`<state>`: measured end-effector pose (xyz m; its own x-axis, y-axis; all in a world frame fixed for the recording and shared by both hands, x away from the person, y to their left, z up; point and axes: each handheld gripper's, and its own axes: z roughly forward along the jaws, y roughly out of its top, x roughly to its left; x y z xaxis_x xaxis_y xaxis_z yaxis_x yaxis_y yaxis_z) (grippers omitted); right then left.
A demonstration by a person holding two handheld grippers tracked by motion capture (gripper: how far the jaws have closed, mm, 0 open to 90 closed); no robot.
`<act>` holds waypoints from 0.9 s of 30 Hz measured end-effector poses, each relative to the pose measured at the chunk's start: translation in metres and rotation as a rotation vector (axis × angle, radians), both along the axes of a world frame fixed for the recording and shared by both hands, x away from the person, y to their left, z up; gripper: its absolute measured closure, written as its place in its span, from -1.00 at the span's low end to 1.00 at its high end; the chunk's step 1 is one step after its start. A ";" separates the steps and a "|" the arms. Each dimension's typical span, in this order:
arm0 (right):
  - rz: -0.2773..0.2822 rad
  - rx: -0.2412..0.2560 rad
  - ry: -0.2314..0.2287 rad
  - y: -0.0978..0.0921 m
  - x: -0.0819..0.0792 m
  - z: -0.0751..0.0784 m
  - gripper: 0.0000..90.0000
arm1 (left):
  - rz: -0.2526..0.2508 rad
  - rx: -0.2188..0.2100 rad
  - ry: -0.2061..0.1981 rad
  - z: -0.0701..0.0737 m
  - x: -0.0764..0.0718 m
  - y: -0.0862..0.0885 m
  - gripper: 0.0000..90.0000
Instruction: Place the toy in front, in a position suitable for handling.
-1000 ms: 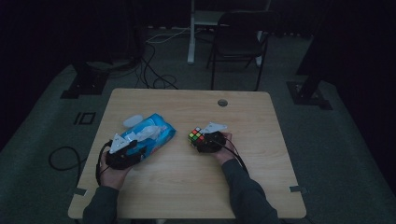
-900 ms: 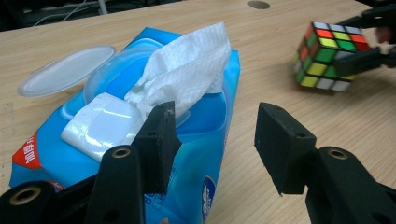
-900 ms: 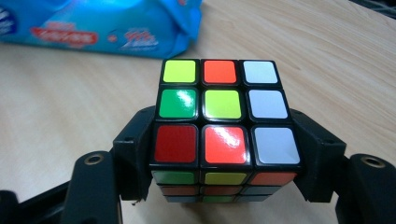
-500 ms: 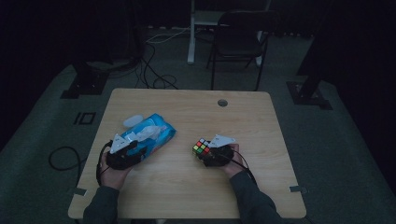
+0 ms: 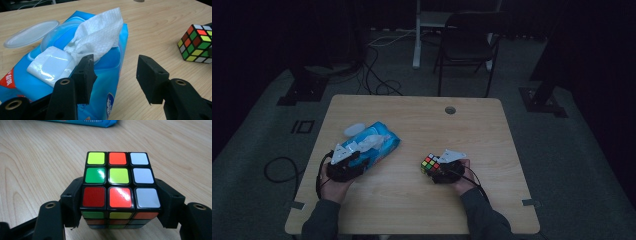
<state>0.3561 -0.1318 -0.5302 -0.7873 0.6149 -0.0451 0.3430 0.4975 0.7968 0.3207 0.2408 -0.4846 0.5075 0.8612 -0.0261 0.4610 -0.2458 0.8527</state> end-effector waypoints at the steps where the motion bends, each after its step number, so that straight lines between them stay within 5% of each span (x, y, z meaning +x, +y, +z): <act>1: 0.001 0.001 -0.002 0.000 0.000 0.000 -0.25 | 0.000 0.000 0.000 0.000 0.000 0.000 0.10; 9: 0.009 0.024 0.016 -0.002 0.001 -0.002 -0.26 | 0.001 -0.002 -0.001 0.001 0.000 0.001 0.10; 15: 0.004 0.030 0.034 -0.004 0.002 0.000 -0.53 | 0.004 -0.001 -0.010 0.003 0.000 0.001 0.10; 27: -0.015 0.124 0.003 -0.019 -0.006 0.022 -0.52 | 0.009 -0.001 -0.022 0.007 0.004 0.003 0.08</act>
